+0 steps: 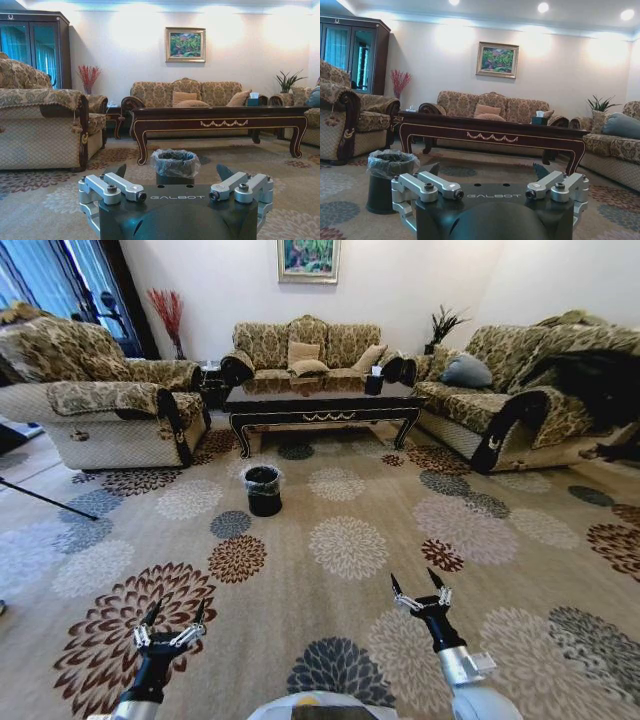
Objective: Move to the front of the table and pick up the trash from the floor, then place it into the trash bin.
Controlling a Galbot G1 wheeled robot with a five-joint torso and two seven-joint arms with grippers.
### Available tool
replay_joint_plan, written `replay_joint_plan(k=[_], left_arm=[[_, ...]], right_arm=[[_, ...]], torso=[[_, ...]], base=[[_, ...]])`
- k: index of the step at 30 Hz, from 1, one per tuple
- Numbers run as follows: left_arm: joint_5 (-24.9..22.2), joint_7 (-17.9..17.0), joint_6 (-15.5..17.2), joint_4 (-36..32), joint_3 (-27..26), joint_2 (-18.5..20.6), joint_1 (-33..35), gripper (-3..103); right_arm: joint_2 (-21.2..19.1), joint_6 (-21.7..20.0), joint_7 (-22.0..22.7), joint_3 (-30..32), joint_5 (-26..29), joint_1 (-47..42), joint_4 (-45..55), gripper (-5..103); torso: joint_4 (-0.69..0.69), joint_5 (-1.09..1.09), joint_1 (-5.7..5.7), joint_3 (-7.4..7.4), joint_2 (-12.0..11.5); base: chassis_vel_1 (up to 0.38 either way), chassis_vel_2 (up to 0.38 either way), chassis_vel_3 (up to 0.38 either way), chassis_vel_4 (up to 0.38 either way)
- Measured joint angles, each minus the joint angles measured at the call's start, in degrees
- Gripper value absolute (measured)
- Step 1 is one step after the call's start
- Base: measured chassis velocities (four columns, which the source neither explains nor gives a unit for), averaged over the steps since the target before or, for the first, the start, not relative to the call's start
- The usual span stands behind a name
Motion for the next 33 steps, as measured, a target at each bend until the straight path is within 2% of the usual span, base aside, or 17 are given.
replay_joint_plan(k=[33], left_arm=[[0.0,0.0,0.0,0.0,0.0,0.0,0.0,100]], right_arm=[[0.0,0.0,0.0,0.0,0.0,0.0,0.0,100]], torso=[[0.0,0.0,2.14,5.23,7.37]], base=[[0.0,0.0,0.0,0.0]])
